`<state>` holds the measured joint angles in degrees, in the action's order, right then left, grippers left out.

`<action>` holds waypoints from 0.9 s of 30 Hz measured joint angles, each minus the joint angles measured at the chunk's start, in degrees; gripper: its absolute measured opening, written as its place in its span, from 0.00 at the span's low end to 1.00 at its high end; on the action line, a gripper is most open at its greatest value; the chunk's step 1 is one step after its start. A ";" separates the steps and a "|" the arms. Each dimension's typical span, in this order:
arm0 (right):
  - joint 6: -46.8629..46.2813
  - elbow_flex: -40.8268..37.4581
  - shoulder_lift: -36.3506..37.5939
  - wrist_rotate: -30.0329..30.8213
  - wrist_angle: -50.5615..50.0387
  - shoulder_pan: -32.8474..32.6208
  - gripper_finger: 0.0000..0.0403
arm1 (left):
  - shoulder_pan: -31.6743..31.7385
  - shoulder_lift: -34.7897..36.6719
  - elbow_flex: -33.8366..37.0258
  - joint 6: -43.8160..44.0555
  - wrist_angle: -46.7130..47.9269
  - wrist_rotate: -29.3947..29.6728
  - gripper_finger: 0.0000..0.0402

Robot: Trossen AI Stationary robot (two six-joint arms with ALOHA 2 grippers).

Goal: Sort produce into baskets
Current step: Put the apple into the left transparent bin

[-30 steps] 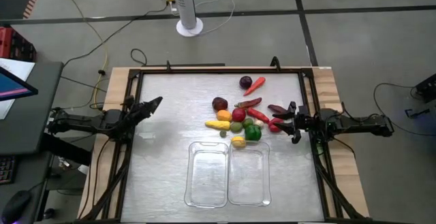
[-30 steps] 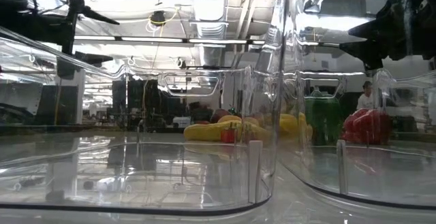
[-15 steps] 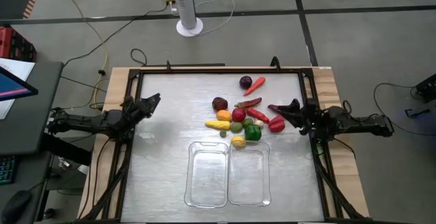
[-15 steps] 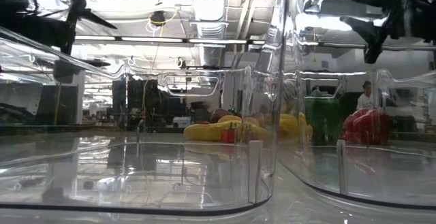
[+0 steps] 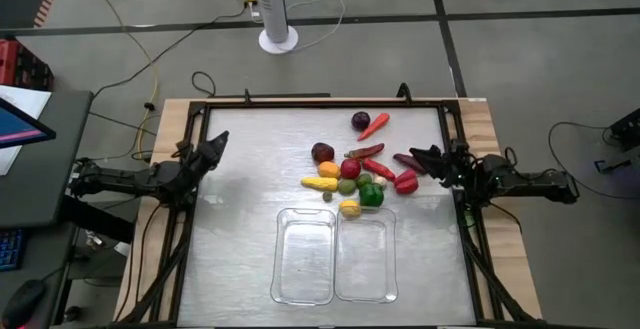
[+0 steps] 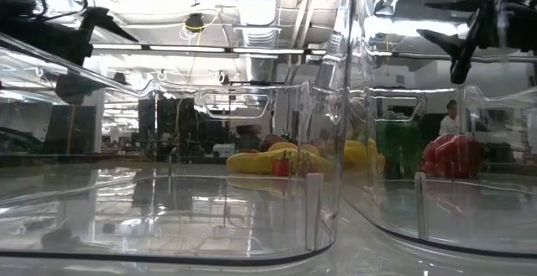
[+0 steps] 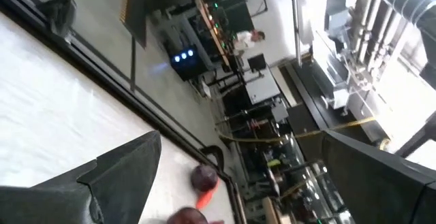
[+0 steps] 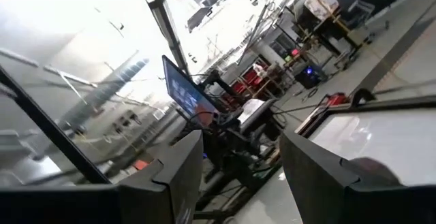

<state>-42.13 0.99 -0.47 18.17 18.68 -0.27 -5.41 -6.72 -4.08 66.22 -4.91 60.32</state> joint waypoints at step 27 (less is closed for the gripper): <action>-3.77 4.72 -5.08 1.19 -6.86 4.17 0.55 | 10.50 -26.71 -14.98 -6.91 -9.79 -35.08 0.96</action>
<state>-45.90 5.71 -5.55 19.36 11.82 3.90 5.09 -33.43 -19.05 59.31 -14.70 25.24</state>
